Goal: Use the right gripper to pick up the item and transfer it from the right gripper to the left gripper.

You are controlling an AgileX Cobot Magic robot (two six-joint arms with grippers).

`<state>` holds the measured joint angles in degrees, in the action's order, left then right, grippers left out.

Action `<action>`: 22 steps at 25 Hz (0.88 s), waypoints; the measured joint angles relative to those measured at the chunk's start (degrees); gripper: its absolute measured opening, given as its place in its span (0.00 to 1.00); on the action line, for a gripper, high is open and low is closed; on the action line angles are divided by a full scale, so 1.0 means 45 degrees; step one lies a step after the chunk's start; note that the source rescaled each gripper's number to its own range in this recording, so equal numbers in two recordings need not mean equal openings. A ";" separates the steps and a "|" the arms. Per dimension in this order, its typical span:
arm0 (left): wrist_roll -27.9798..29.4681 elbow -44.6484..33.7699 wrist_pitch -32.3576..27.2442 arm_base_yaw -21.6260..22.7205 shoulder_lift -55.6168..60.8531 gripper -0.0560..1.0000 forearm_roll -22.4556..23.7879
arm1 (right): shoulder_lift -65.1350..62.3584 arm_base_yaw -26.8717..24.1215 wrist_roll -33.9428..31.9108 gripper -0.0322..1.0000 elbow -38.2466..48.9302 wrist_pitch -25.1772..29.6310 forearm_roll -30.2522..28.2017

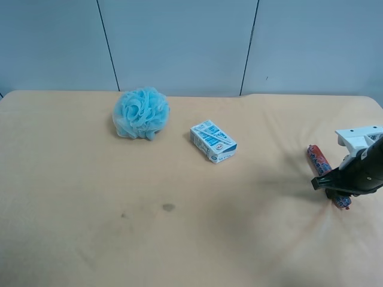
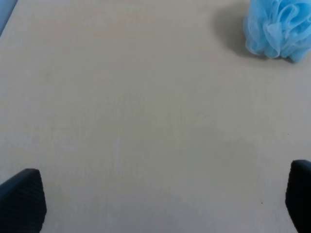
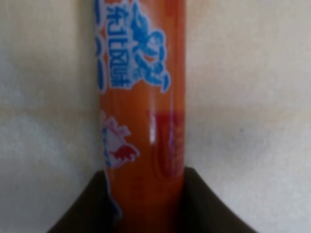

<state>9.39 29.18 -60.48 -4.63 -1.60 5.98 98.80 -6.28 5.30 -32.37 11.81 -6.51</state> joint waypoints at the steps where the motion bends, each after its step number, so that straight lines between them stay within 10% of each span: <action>1: 0.0000 0.0000 0.0000 0.0000 0.0000 1.00 0.0000 | 0.0000 0.0000 0.0000 0.04 0.0000 0.0000 0.0000; 22: 0.0000 0.0000 0.0000 0.0000 0.0000 1.00 0.0000 | -0.2606 0.0267 -0.0441 0.04 0.0025 0.0108 0.0977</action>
<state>9.39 29.18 -60.48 -4.63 -1.60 5.98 87.08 -5.08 3.32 -32.26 12.29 -2.12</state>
